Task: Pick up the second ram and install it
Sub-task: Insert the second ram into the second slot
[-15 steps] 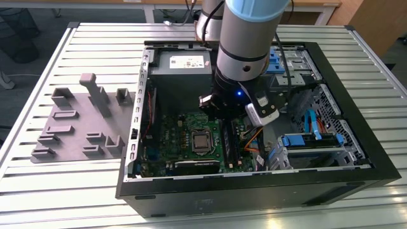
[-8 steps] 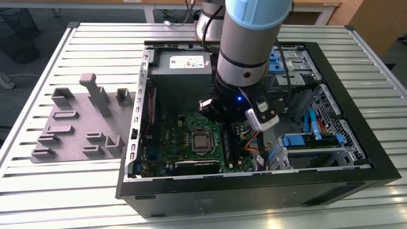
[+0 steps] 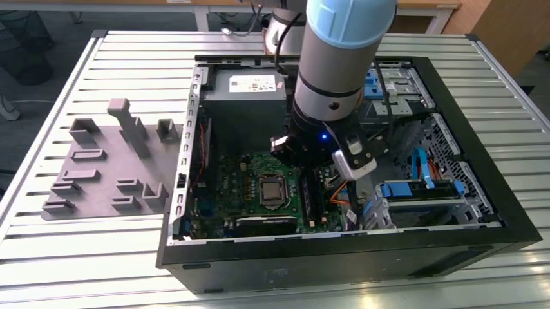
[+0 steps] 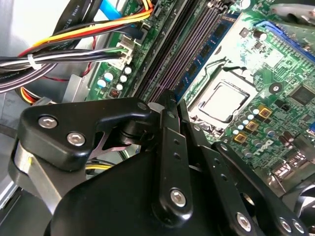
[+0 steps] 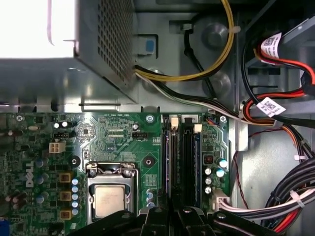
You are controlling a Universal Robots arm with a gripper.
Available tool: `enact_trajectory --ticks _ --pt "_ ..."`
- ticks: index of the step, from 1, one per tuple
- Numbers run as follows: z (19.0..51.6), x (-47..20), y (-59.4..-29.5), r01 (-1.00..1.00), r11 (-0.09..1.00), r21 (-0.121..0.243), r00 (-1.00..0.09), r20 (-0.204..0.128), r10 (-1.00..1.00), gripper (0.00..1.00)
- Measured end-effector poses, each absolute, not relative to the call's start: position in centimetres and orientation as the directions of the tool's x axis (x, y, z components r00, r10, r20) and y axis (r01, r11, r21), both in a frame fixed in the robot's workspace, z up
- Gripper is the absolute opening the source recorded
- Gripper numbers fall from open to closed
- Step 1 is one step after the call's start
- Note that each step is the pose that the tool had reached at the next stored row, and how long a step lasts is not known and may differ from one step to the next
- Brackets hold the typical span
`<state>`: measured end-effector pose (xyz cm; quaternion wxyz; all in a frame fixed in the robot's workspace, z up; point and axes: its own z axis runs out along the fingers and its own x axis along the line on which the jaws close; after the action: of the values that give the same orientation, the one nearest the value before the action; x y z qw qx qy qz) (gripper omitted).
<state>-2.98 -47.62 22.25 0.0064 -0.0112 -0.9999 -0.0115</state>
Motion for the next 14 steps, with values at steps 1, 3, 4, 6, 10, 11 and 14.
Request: enact_trajectory --ticks 1,3,4,6,10,11,14 --pt "22.21 -2.98 -47.65 0.025 0.999 0.023 -1.000 0.013 0.025 0.14" --pt "22.15 -2.97 -47.77 0.032 0.999 0.023 -0.999 0.013 0.031 0.14" --pt "22.14 -2.97 -47.84 0.037 0.999 0.023 -0.999 0.013 0.036 0.14" --pt "22.14 -2.97 -47.90 0.044 0.999 0.023 -0.999 0.013 0.044 0.14" --pt "22.12 -2.96 -47.91 0.052 0.998 0.024 -0.999 0.013 0.052 0.14" --pt "22.11 -2.96 -47.92 0.052 0.998 0.024 -0.999 0.013 0.052 0.14" --pt "22.09 -2.95 -47.92 0.052 0.998 0.024 -0.999 0.013 0.052 0.14"
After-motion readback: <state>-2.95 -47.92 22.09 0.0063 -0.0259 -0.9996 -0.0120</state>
